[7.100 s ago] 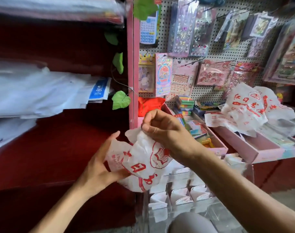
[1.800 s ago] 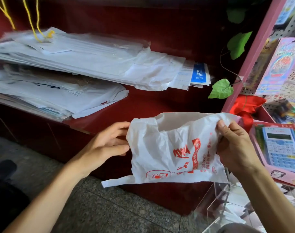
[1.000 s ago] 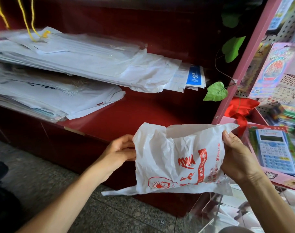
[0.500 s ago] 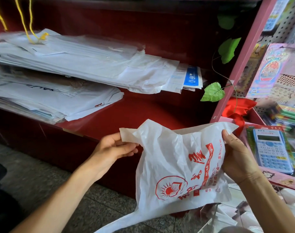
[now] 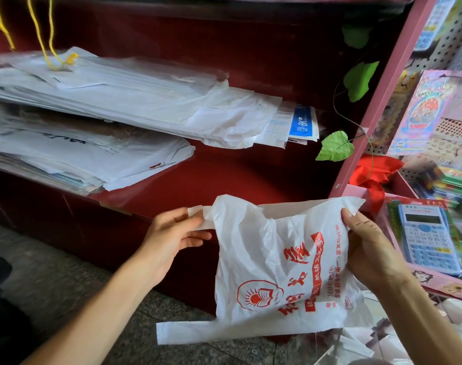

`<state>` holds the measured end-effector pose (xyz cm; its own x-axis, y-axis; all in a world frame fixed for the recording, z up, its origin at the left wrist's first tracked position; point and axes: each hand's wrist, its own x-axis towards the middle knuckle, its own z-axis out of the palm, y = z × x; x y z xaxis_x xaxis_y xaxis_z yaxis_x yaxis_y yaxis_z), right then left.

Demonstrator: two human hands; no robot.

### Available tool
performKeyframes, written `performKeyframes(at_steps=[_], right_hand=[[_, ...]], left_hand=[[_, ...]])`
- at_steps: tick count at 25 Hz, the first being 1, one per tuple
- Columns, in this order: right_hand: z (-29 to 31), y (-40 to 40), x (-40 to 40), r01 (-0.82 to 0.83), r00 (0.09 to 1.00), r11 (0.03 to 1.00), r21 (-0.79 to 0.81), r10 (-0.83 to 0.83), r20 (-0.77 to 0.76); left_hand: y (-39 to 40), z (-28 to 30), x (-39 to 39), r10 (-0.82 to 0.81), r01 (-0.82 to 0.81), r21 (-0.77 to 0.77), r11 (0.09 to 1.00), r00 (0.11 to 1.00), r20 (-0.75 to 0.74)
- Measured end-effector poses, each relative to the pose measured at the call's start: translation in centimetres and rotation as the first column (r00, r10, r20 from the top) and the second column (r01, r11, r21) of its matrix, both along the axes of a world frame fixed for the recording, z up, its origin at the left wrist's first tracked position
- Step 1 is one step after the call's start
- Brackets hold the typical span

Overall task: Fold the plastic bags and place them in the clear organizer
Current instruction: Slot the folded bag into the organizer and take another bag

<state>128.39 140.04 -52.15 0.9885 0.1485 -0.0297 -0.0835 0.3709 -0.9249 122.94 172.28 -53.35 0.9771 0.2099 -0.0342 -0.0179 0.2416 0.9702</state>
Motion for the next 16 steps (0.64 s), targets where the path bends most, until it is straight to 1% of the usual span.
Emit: performKeyframes(at_steps=[3,6,8,10,13,16], right_hand=[[-0.1,0.1,0.3,0.064,0.997,0.998,0.02,-0.063,-0.052],[0.0,0.0,0.6,0.162,0.983,0.987,0.021,-0.159,-0.093],[0.0,-0.2,0.6,0.213,0.973,0.977,-0.031,-0.215,-0.082],[-0.2,-0.1,0.5,0.244,0.965,0.962,-0.125,-0.254,-0.066],[-0.2,0.4,0.5,0.251,0.967,0.952,-0.177,-0.255,0.004],[-0.2,1.3,0.7,0.231,0.971,0.916,-0.327,-0.198,0.133]], left_hand=[[0.5,0.1,0.1,0.11,-0.11,0.015,0.994,0.993,-0.051],[2.2,0.4,0.2,0.271,-0.276,-0.036,0.961,0.957,-0.105],[3.5,0.6,0.2,0.37,-0.379,-0.046,0.924,0.919,-0.139],[4.4,0.7,0.0,0.414,-0.425,-0.033,0.905,0.896,-0.16],[4.9,0.5,-0.2,0.449,-0.461,-0.012,0.887,0.87,-0.206],[5.1,0.1,-0.1,0.495,-0.497,0.05,0.867,0.842,-0.213]])
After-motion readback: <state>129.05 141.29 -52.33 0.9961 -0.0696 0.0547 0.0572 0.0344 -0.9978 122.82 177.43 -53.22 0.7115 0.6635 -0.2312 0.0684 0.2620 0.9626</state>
